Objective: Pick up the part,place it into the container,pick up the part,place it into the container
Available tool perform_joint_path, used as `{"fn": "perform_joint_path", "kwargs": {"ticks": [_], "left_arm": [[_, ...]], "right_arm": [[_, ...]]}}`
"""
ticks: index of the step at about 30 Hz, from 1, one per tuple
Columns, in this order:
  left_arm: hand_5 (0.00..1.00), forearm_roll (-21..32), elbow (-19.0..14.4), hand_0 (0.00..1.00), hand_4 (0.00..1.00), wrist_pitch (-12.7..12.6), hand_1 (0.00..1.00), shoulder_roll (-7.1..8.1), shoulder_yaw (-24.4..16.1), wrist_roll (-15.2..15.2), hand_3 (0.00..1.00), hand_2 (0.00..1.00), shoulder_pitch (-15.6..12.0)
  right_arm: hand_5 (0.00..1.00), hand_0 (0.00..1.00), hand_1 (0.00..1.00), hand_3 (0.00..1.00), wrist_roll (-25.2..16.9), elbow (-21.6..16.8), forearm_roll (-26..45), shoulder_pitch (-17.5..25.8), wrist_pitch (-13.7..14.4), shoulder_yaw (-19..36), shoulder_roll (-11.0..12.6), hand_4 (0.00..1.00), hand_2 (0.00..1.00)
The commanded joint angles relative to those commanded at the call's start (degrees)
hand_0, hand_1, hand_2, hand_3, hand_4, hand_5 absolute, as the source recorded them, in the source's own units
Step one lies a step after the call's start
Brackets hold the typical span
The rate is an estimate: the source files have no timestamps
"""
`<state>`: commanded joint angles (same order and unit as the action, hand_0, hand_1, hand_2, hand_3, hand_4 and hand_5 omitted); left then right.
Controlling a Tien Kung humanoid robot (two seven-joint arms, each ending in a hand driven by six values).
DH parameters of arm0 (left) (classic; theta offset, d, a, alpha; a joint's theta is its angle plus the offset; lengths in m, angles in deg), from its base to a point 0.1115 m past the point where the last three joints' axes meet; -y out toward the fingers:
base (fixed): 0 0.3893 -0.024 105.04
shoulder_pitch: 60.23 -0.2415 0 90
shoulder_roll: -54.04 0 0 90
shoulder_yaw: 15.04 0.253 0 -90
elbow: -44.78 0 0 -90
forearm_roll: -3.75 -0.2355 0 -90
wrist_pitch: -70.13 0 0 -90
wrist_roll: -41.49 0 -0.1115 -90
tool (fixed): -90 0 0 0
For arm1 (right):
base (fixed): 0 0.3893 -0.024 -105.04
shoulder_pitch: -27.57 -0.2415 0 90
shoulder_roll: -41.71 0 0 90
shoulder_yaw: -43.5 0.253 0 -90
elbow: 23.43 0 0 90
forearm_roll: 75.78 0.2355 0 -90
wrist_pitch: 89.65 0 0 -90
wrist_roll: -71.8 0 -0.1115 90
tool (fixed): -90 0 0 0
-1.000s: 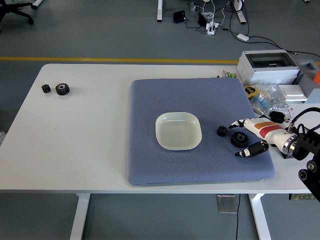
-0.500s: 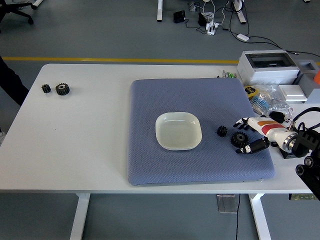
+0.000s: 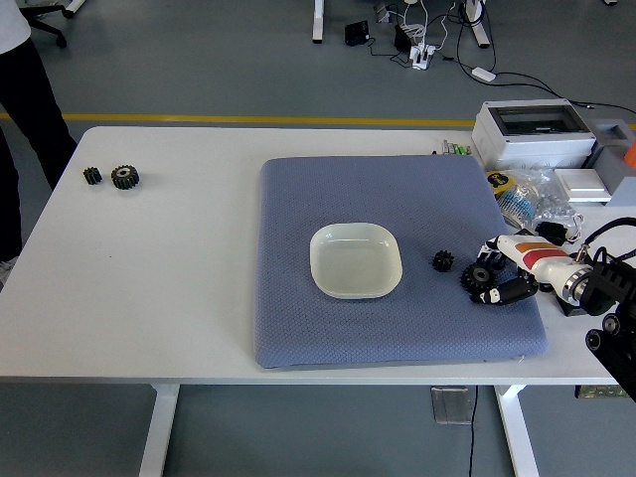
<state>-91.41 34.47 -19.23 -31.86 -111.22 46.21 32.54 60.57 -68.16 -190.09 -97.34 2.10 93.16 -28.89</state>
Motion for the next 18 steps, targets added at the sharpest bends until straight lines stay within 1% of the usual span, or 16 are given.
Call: {"fn": "perform_joint_path", "kwargs": {"ticks": [3, 4, 8, 9, 15, 16, 18], "left_arm": [[0.57, 0.02, 0.0, 0.716, 0.609, 0.0, 0.678, -0.02, 0.0, 0.0, 0.57, 0.686, 0.04], [0.57, 0.03, 0.0, 0.717, 0.609, 0.0, 0.678, -0.01, -0.01, 0.0, 0.57, 0.686, 0.03], [0.57, 0.0, 0.0, 0.717, 0.609, -0.02, 0.678, -0.04, -0.1, 0.07, 0.57, 0.686, -0.02], [0.57, 0.06, 0.0, 0.717, 0.609, -0.02, 0.678, -0.05, -0.07, 0.05, 0.57, 0.686, -0.01], [0.57, 0.19, 0.0, 0.717, 0.609, -0.03, 0.678, -0.11, -0.03, 0.0, 0.57, 0.686, 0.09], [0.57, 0.18, 0.0, 0.717, 0.608, -0.03, 0.678, -0.11, -0.05, 0.0, 0.57, 0.686, 0.08], [0.57, 0.12, 0.0, 0.717, 0.608, -0.03, 0.678, -0.1, -0.09, 0.02, 0.57, 0.686, 0.05]], "right_arm": [[0.254, 0.187, 0.408, 0.497, -0.5, -0.17, 0.21, 0.11, 0.92, -0.25, 0.11, 0.843, 0.497], [0.203, 0.024, 0.209, 0.502, -0.75, -0.39, 0.32, 0.18, 1.11, -0.36, 0.19, 0.858, 0.449], [0.203, 0.024, 0.209, 0.502, -1.25, -0.95, 0.31, 0.32, 1.59, -0.63, 0.34, 0.858, 0.449], [0.279, 0.002, 0.085, 0.463, -1.38, -0.98, 0.26, 0.36, 1.96, -0.62, 0.35, 0.906, 0.304], [0.279, 0.002, 0.085, 0.463, -1.74, -1.95, 1.07, 0.5, 2.67, -0.42, 0.65, 0.906, 0.304], [0.327, 0.002, 0.056, 0.367, -1.75, -2.2, 1.19, 0.51, 2.66, -0.34, 0.72, 0.881, 0.18], [0.327, 0.002, 0.056, 0.367, -1.73, -2.7, 1.45, 0.51, 2.51, -0.07, 0.84, 0.881, 0.18]]}}
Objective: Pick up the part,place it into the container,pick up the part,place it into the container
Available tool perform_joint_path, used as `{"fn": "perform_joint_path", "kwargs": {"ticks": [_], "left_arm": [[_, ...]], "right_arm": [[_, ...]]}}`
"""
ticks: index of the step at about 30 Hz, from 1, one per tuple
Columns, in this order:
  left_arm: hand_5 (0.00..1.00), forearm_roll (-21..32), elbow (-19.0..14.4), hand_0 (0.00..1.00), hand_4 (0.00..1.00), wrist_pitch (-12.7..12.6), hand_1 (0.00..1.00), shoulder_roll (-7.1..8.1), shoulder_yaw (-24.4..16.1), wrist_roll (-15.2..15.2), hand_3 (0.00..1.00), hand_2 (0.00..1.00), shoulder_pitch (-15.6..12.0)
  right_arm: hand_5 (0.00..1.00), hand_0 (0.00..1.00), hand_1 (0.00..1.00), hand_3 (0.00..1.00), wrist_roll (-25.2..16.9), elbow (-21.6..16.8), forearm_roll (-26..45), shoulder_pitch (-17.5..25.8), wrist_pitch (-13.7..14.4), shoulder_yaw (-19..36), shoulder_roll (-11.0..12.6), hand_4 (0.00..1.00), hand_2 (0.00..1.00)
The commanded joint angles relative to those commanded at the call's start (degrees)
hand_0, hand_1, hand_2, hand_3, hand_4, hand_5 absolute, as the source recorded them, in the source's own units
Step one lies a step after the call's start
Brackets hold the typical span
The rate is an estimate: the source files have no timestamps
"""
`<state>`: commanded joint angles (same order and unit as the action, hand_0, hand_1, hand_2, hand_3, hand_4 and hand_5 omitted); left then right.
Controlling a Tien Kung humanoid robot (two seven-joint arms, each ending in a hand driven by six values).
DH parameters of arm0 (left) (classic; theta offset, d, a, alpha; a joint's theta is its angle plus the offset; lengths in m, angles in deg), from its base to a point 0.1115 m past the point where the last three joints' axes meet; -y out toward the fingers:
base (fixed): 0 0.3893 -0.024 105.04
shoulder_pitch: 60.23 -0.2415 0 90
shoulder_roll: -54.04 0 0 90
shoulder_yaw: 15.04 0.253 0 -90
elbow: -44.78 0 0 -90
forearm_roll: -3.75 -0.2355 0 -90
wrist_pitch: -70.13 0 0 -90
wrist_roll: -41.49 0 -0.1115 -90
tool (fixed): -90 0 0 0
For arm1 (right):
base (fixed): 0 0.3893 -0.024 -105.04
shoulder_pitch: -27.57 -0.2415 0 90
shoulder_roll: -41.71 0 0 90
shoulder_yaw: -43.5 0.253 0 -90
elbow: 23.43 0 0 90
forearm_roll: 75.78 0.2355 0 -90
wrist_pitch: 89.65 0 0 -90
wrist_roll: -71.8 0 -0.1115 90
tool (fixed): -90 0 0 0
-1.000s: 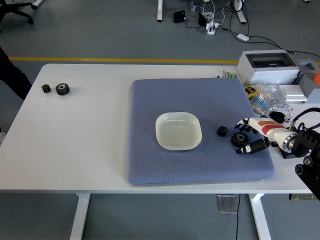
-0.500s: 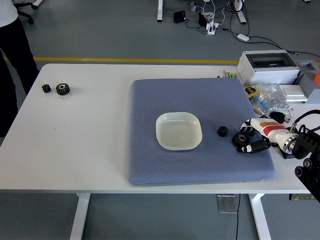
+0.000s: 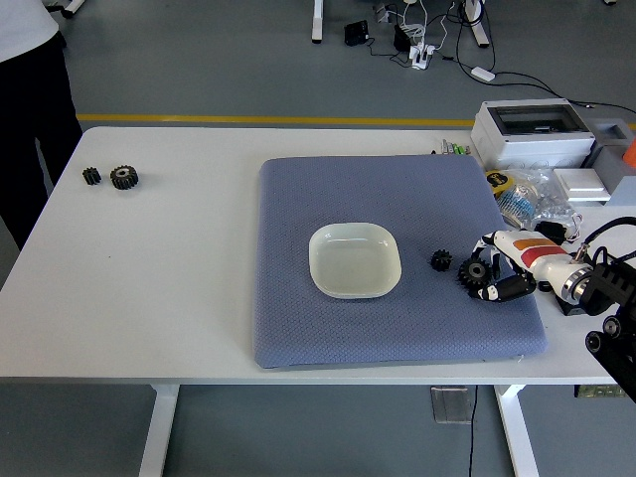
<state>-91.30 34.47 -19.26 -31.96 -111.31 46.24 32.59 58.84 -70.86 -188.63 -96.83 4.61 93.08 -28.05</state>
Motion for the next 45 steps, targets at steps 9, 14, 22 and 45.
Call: {"fn": "perform_joint_path", "kwargs": {"ticks": [9, 14, 22, 45], "left_arm": [[0.57, -0.15, 0.0, 0.717, 0.609, 0.01, 0.677, 0.1, -0.01, 0.0, 0.57, 0.686, 0.0], [0.57, -0.11, 0.0, 0.717, 0.609, 0.03, 0.679, 0.29, 0.18, -0.04, 0.57, 0.686, -0.01], [0.57, -0.21, 0.0, 0.717, 0.609, 0.07, 0.678, 0.46, 0.29, 0.07, 0.569, 0.684, -0.15], [0.568, 0.87, 0.0, 0.717, 0.609, 0.1, 0.678, 0.74, 1.91, -0.29, 0.569, 0.684, 0.27]], "right_arm": [[0.344, 0.002, 0.044, 0.34, 0.88, -3.64, -1.34, -0.64, -1.36, 1.29, 0.17, 0.873, 0.15], [0.361, 0.002, 0.039, 0.338, 1.34, -7.52, -3.71, -2.45, -1.45, 0.99, -0.25, 0.866, 0.143], [0.365, 0.002, 0.044, 0.342, 2.52, -10.56, -2.94, -8.16, -2.3, -4.55, -2.68, 0.872, 0.159], [0.431, 0.467, 0.588, 0.826, 4.2, -3.04, -6.67, -15.99, 0.33, -16.51, -11.15, 0.998, 0.739]]}}
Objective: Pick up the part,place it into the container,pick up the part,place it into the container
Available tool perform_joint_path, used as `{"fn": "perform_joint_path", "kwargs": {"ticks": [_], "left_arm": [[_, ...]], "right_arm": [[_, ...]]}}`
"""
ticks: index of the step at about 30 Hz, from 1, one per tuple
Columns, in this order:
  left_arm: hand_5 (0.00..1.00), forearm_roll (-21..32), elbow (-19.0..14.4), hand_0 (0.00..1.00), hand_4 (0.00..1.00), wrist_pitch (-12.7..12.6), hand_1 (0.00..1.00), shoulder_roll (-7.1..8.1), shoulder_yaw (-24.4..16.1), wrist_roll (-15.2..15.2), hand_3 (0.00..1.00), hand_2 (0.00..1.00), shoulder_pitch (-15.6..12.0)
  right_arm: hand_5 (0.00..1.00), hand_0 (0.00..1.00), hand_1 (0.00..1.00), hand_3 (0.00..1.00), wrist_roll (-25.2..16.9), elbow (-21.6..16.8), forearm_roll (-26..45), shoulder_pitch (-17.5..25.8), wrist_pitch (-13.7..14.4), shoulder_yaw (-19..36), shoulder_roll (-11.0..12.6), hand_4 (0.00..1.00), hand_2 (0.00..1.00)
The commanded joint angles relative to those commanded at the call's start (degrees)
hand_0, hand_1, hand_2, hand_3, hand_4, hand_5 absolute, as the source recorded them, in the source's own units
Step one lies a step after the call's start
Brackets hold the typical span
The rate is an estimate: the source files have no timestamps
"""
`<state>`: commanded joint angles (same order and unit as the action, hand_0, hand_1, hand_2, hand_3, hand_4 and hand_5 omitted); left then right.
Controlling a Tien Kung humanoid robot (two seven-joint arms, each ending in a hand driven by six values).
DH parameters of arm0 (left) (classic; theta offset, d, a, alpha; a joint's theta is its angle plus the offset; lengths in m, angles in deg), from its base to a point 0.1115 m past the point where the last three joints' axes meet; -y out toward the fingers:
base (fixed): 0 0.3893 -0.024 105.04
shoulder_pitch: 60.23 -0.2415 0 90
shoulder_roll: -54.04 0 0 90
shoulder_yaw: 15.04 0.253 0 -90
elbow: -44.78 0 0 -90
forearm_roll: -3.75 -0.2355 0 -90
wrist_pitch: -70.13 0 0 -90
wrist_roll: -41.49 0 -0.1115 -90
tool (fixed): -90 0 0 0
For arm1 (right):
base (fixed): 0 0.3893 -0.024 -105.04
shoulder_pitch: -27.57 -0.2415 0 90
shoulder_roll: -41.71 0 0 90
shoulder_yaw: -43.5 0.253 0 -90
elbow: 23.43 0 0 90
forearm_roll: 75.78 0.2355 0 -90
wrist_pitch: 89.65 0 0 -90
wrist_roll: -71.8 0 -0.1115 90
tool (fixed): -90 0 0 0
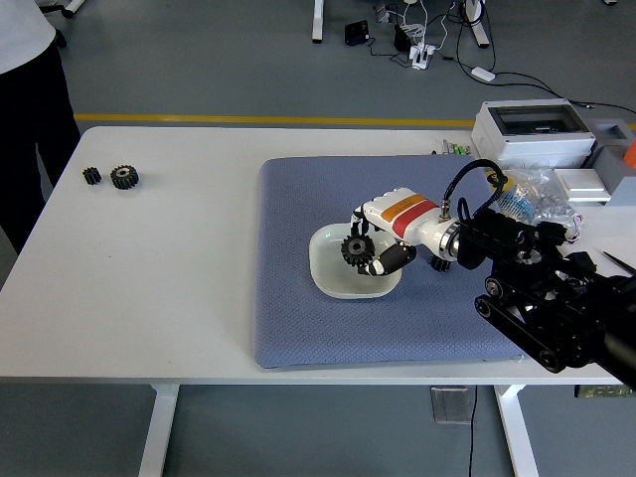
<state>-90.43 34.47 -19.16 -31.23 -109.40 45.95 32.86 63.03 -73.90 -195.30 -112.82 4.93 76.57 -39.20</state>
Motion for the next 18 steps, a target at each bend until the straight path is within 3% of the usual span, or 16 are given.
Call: {"fn": "perform_joint_path", "kwargs": {"ticks": [1, 11, 13, 18], "left_arm": [[0.57, 0.15, 0.0, 0.717, 0.609, -0.02, 0.679, 0.01, 0.07, -0.07, 0.569, 0.684, 0.01], [0.569, 0.08, 0.0, 0.718, 0.609, -0.02, 0.679, -0.12, -0.23, -0.12, 0.569, 0.684, 0.12], [0.568, 0.06, 0.0, 0.717, 0.608, -0.01, 0.679, -0.16, -0.3, -0.08, 0.569, 0.684, 0.05], [0.568, -0.37, 0.0, 0.717, 0.608, -0.06, 0.679, -0.13, -0.85, 0.1, 0.569, 0.684, -0.21]], "right_arm": [[0.423, 0.599, 0.668, 0.893, -0.35, 0.01, -0.22, -0.07, 0.18, 0.25, 0.08, 0.998, 0.834], [0.428, 0.632, 0.68, 0.905, -1.69, -0.34, -0.27, 0.39, 0.01, 1.68, 0.7, 0.998, 0.857], [0.435, 0.622, 0.676, 0.872, -1.87, -0.87, -0.41, 0.63, -0.04, 2.82, 1.42, 0.998, 0.813], [0.435, 0.622, 0.676, 0.872, -2.33, -0.03, -1.2, 1.31, -0.46, 6.29, 4.11, 0.998, 0.813]]}}
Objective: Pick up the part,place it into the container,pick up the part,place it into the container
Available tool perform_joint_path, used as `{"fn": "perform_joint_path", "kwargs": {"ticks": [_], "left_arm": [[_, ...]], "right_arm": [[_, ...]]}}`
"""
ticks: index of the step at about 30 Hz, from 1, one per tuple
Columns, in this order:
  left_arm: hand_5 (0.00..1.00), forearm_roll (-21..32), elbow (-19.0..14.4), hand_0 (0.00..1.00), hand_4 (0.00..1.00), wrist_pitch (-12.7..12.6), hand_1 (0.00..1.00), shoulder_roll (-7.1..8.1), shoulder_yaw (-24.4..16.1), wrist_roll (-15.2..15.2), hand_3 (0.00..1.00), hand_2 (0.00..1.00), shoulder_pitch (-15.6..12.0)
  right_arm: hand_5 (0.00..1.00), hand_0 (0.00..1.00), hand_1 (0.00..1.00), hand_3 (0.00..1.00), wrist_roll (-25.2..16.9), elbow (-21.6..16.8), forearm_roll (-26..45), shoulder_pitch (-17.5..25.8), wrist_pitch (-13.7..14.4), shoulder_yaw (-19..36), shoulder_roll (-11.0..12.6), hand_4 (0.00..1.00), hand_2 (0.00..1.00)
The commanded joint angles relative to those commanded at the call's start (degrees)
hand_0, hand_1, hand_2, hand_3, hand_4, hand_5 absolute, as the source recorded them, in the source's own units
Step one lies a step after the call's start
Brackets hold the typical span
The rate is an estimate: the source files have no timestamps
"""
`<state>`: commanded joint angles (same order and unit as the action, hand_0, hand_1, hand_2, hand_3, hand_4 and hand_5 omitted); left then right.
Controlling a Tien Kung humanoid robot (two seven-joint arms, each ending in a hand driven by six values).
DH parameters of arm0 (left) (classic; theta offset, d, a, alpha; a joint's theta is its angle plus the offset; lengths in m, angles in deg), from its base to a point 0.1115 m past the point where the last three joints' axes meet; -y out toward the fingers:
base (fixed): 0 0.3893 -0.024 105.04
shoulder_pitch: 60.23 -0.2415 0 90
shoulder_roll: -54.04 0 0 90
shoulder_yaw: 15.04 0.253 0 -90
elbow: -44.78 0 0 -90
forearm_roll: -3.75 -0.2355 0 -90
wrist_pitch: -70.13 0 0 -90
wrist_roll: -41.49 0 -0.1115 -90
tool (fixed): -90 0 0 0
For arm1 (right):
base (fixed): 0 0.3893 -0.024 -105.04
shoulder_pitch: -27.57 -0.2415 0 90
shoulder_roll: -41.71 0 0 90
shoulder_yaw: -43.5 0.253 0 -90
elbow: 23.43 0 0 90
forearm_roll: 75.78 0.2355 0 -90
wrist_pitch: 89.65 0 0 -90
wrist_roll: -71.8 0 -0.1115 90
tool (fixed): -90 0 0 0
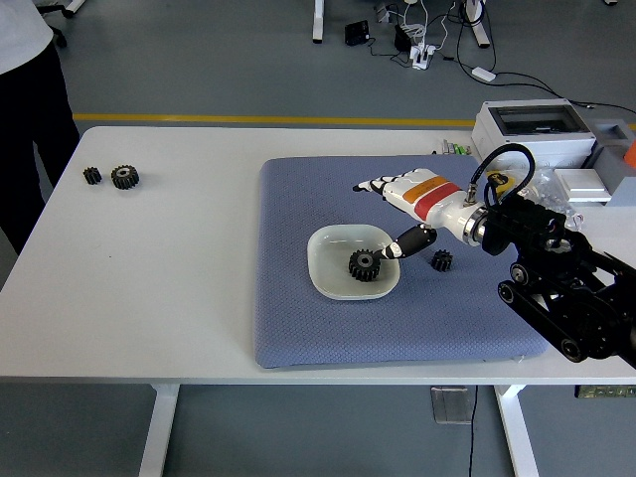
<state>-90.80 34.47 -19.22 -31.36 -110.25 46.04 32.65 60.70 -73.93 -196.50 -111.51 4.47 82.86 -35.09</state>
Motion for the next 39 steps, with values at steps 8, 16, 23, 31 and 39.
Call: {"fn": "perform_joint_path", "kwargs": {"ticks": [8, 16, 23, 31, 39], "left_arm": [[0.568, 0.39, 0.0, 0.718, 0.608, -0.01, 0.679, -0.09, 0.3, -0.19, 0.569, 0.684, 0.15], [0.569, 1.11, 0.0, 0.717, 0.608, 0.0, 0.679, -0.28, 0.94, -0.33, 0.569, 0.685, 0.18], [0.57, 1.61, 0.0, 0.718, 0.608, -0.02, 0.678, -0.19, 1.46, -0.39, 0.569, 0.685, 0.16], [0.57, 1.82, 0.0, 0.718, 0.608, -0.02, 0.678, -0.25, 1.69, -0.35, 0.569, 0.685, 0.09], [0.57, 2.02, 0.0, 0.717, 0.608, 0.03, 0.679, -0.31, 2.09, -0.38, 0.569, 0.686, 0.12]], "right_arm": [[0.426, 0.604, 0.648, 0.816, -0.02, 4.54, -0.21, 2.25, -3.04, 3.93, 1.29, 0.998, 0.744], [0.426, 0.568, 0.625, 0.803, -0.4, 8.48, 2.99, 4.16, -3.49, 3.34, 0.1, 0.998, 0.718], [0.425, 0.443, 0.563, 0.736, -1.44, 11.98, 4.63, 4.15, -1.82, 2.82, -0.95, 0.998, 0.643], [0.414, 0.289, 0.459, 0.508, -2.02, 15.46, 6.32, 4.28, 0.19, 2.27, -1.58, 0.905, 0.516], [0.509, 0.223, 0.422, 0.504, -2.26, 17.83, 8.75, 4.91, 2.3, 2.35, -2.29, 0.856, 0.5]]}}
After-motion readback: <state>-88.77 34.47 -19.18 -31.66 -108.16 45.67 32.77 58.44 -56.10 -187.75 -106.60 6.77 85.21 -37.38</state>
